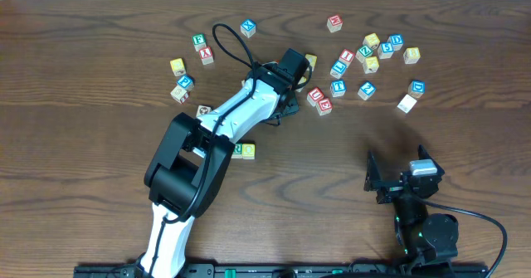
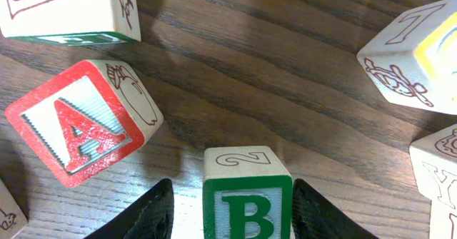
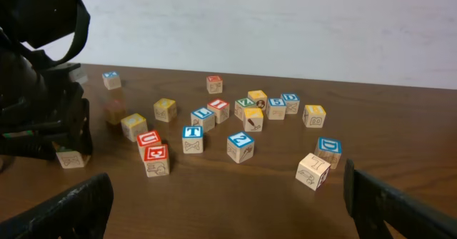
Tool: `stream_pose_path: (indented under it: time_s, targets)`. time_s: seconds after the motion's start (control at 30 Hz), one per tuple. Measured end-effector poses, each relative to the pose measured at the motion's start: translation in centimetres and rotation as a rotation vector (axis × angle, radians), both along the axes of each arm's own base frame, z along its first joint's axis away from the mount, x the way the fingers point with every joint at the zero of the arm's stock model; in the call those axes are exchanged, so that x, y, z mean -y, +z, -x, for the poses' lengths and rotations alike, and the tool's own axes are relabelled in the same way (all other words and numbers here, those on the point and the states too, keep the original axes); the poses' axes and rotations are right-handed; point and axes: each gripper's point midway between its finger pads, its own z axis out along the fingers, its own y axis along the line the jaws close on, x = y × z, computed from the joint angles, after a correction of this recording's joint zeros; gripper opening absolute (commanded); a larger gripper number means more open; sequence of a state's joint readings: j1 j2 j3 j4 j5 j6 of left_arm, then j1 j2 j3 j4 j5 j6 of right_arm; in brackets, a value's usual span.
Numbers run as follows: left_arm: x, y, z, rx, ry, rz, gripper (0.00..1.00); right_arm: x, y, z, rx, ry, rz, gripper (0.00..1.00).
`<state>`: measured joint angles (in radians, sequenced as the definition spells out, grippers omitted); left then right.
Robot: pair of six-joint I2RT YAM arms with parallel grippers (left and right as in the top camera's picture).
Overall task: Spell out ROBOT
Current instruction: 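Close the left gripper on the green B block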
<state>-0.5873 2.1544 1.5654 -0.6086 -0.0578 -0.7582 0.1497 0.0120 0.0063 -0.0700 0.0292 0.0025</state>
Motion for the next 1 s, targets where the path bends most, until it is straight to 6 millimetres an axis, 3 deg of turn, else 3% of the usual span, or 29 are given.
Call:
stream_pose_path:
  time_s: [0.4, 0.53, 1.0]
  targets:
    - [0.71, 0.1, 0.05, 0.011, -0.013, 0.008, 0.52, 0.01, 0.0, 0.0, 0.0, 0.0, 0.0, 0.99]
    - [0.71, 0.1, 0.05, 0.012, -0.013, 0.008, 0.44, 0.01, 0.0, 0.0, 0.0, 0.0, 0.0, 0.99]
    - [0.71, 0.1, 0.05, 0.011, -0.013, 0.008, 0.44, 0.01, 0.0, 0.0, 0.0, 0.0, 0.0, 0.99]
